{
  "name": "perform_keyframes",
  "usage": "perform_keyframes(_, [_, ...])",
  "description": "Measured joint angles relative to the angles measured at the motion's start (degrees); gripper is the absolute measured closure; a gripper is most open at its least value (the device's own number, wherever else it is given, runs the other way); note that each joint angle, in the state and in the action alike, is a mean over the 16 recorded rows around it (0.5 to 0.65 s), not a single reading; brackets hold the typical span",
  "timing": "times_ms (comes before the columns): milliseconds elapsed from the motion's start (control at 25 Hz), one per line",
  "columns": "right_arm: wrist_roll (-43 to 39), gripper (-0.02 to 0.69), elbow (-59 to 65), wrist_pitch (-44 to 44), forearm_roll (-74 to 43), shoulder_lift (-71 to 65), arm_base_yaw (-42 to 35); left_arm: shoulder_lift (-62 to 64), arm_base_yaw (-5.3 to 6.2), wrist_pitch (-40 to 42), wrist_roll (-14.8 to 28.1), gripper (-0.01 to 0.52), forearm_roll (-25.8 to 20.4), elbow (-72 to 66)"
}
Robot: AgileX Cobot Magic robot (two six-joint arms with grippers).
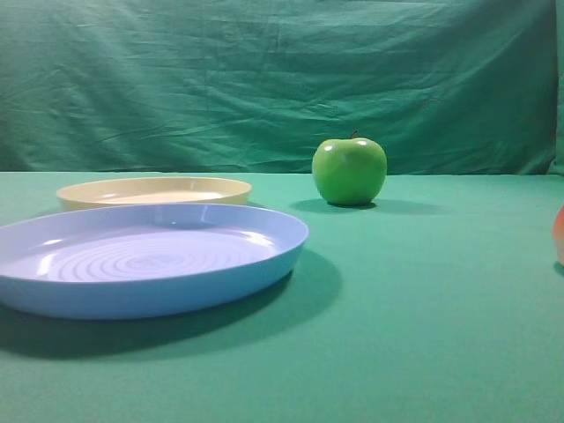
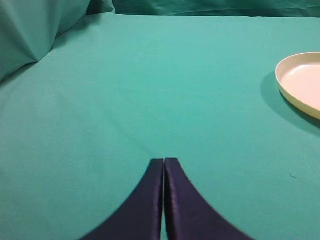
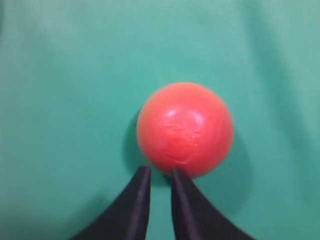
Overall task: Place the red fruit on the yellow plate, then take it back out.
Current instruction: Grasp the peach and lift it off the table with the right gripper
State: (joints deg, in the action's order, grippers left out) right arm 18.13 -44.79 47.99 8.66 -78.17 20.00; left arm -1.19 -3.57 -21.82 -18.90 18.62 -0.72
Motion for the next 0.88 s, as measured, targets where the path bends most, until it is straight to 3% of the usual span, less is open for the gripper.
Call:
perform_keyframes(240, [-1.3, 0.118, -0.3, -4.4, -1.6, -4.7, 0.1, 0.0, 0.00, 0.0, 0.0, 0.514, 0.0, 0.0])
perform_keyframes(400, [-2.0, 0.035, -0.3, -7.4, -1.9, -8.1, 0.1, 0.0, 0.00, 0.0, 0.0, 0.514, 0.0, 0.0])
perform_keyframes(560, [-2.5, 0.068, -0.3, -9.9, -2.0, -11.2, 0.1, 0.0, 0.00, 0.0, 0.0, 0.514, 0.0, 0.0])
perform_keyframes(880, [-2.7, 0.274, -1.8, -10.1, -2.0, -14.7, 0.1, 0.0, 0.00, 0.0, 0.0, 0.514, 0.0, 0.0])
